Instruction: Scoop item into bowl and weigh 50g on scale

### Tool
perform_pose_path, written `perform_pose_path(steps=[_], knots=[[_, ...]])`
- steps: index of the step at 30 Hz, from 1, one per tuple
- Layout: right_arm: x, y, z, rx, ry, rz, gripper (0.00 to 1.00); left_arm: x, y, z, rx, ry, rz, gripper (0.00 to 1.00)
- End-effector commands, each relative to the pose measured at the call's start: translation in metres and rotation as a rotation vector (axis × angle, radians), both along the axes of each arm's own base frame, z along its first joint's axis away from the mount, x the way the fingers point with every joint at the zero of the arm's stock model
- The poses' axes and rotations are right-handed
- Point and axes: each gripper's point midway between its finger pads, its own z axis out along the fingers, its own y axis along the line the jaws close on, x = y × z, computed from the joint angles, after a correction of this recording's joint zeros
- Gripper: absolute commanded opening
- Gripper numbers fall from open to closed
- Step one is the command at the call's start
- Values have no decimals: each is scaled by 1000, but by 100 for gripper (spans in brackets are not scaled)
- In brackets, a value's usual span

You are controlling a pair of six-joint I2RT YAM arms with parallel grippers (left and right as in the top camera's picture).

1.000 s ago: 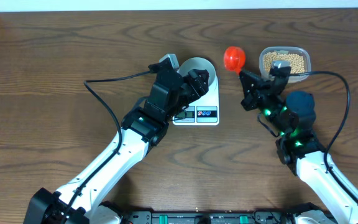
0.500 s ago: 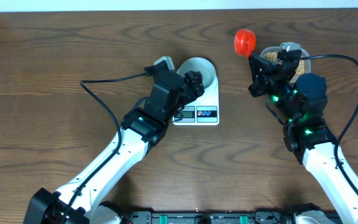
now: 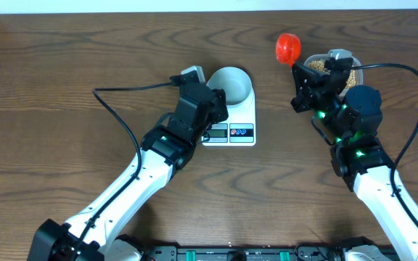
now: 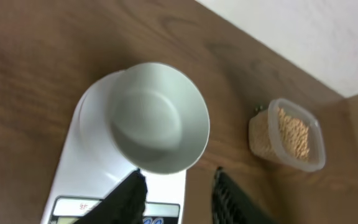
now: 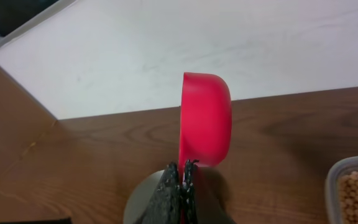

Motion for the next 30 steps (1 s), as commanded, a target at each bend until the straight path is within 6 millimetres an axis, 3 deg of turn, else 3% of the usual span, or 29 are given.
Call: perform_pose_path(steps=[1, 4, 12, 19, 24, 30], knots=[[7, -11, 15, -17, -46, -58, 1, 5, 9, 5, 100, -60, -30, 30], [7, -12, 18, -18, -58, -62, 1, 7, 14, 5, 136, -75, -45, 30], [8, -12, 23, -49, -93, -58, 1, 9, 16, 14, 225, -101, -101, 9], [10, -11, 18, -51, -81, -57, 1, 6, 18, 24, 275, -67, -128, 7], [11, -11, 17, -51, -82, -57, 1, -13, 22, 6, 313, 45, -167, 7], [11, -11, 19, -48, -92, -57, 1, -37, 5, -14, 368, 107, -329, 7]])
